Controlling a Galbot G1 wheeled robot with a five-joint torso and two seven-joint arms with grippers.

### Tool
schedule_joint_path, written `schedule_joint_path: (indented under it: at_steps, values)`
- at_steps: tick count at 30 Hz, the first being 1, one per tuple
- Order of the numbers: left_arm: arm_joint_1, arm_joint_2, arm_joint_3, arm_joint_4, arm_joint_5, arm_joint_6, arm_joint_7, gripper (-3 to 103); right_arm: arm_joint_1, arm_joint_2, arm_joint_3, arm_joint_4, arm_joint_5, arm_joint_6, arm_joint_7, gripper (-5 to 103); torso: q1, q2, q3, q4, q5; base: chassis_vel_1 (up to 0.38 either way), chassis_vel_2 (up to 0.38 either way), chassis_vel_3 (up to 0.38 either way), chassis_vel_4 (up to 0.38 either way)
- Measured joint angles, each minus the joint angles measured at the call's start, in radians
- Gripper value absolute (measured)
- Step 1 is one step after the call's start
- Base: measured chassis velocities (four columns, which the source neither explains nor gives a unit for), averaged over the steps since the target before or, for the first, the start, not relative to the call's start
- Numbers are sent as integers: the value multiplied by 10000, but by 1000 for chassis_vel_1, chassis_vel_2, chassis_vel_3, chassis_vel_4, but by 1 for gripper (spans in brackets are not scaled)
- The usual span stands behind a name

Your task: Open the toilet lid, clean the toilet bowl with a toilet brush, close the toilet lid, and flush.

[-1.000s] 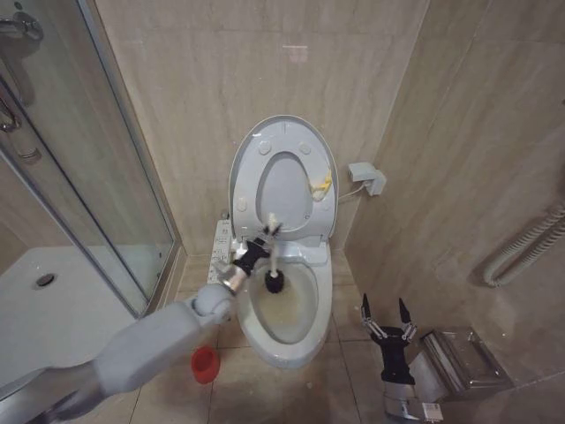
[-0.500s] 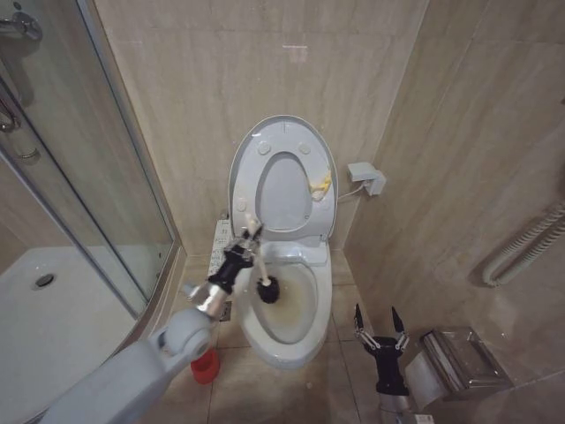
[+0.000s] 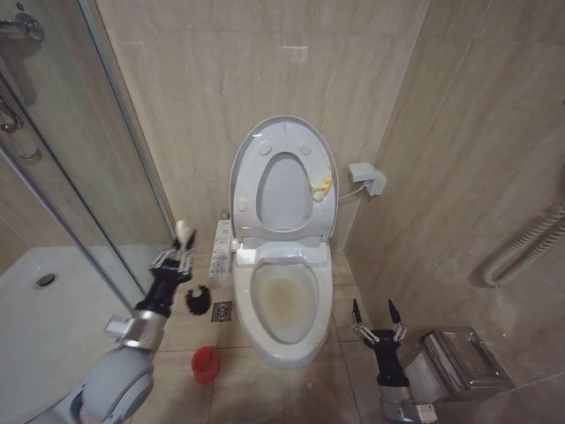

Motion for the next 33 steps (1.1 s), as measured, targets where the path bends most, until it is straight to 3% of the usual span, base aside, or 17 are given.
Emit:
schedule_joint_path:
  at_steps: [4, 5, 8, 10, 12, 13, 15, 16, 20, 33]
  values:
    - [412, -1093, -541, 746, 606, -248, 25, 19, 67, -80, -209, 214, -11, 77, -6, 100, 2, -1, 1, -3, -1, 0, 0, 0, 0]
    - [412, -1093, -541, 746, 606, -248, 25, 19, 67, -80, -209, 214, -11, 77, -6, 100, 2, -1, 1, -3, -1, 0, 0, 0, 0]
    - [616, -2159, -674, 1681, 1370, -903, 187, 19, 72, -158, -284, 321, 69, 150, -9, 100, 1, -1, 2, -1, -1, 0, 0, 0, 0]
    - [629, -2410, -659, 2021, 1479, -1199, 285, 19, 79, -193, -308, 323, 128, 170, -12, 100, 1, -1, 1, -1, -2, 0, 0, 0, 0]
    - [588, -2935, -564, 2913, 1523, -1917, 665, 19, 87, -250, -361, 323, 226, 209, -28, 100, 1, -2, 1, 1, 1, 0, 0, 0, 0]
    - [588, -2935, -564, 2913, 1523, -1917, 665, 19, 87, -250, -361, 323, 226, 209, -28, 100, 1, -2, 1, 1, 1, 0, 0, 0, 0]
    - [361, -3450, -426, 3939, 1441, -2741, 1232, 19, 89, -282, -401, 312, 305, 258, -62, 100, 1, -1, 1, -1, 1, 0, 0, 0, 0]
    - [361, -3450, -426, 3939, 1441, -2741, 1232, 19, 89, -282, -401, 312, 305, 258, -62, 100, 1, -1, 1, -1, 1, 0, 0, 0, 0]
    - [-165, -4225, -318, 5646, 1587, -3688, 2161, 19, 116, -346, -425, 358, 367, 273, -88, 100, 1, -2, 1, -4, 5, 0, 0, 0, 0]
    - [-792, -4744, -636, 8367, 1727, -5296, 3623, 19, 152, -159, -498, 294, 424, 363, -180, 100, 2, -2, 2, 1, -1, 0, 0, 0, 0]
